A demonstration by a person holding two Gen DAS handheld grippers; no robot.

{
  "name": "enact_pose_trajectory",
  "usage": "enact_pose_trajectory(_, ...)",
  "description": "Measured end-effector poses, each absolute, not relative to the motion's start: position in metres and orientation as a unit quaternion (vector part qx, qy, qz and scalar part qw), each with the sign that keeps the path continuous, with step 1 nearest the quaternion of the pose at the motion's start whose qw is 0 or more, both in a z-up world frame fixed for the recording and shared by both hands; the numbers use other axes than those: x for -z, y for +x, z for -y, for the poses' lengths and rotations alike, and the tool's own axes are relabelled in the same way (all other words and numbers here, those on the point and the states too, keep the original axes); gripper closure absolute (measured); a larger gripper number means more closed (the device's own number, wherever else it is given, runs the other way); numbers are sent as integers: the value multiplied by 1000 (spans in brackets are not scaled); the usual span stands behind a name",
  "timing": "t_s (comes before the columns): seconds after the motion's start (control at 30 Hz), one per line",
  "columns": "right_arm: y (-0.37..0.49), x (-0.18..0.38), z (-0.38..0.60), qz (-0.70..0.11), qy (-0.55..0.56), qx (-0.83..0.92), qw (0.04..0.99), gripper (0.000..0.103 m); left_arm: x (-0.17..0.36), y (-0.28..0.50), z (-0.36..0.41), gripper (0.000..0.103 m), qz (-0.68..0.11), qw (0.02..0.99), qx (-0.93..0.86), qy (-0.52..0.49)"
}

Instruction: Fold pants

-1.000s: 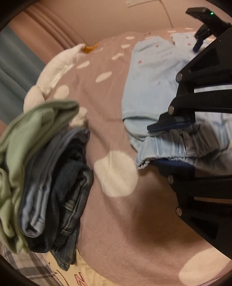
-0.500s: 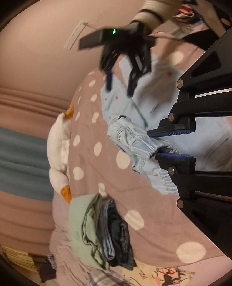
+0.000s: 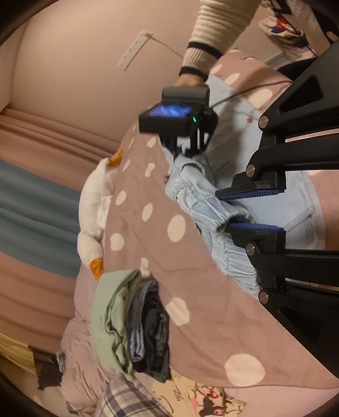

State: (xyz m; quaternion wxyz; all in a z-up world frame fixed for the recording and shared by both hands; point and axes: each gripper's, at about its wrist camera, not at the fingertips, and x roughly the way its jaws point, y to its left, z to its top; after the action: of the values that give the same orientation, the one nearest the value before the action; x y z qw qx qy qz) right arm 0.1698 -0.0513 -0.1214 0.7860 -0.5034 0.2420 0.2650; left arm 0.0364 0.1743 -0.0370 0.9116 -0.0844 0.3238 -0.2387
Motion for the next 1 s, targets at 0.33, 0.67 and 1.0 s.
enact_pose_trajectory(0.33, 107, 78, 75, -230, -437, -255, 831, 100, 39, 31, -192, 87, -309, 918, 223, -108)
enact_pose_trajectory(0.67, 8, 150, 58, -255, -499, -279, 780, 98, 90, 4, -223, 83, -373, 910, 145, -109)
enact_pose_trajectory(1.0, 7, 168, 53, -271, -476, -266, 793, 95, 123, -50, -280, 84, -359, 848, 104, -375)
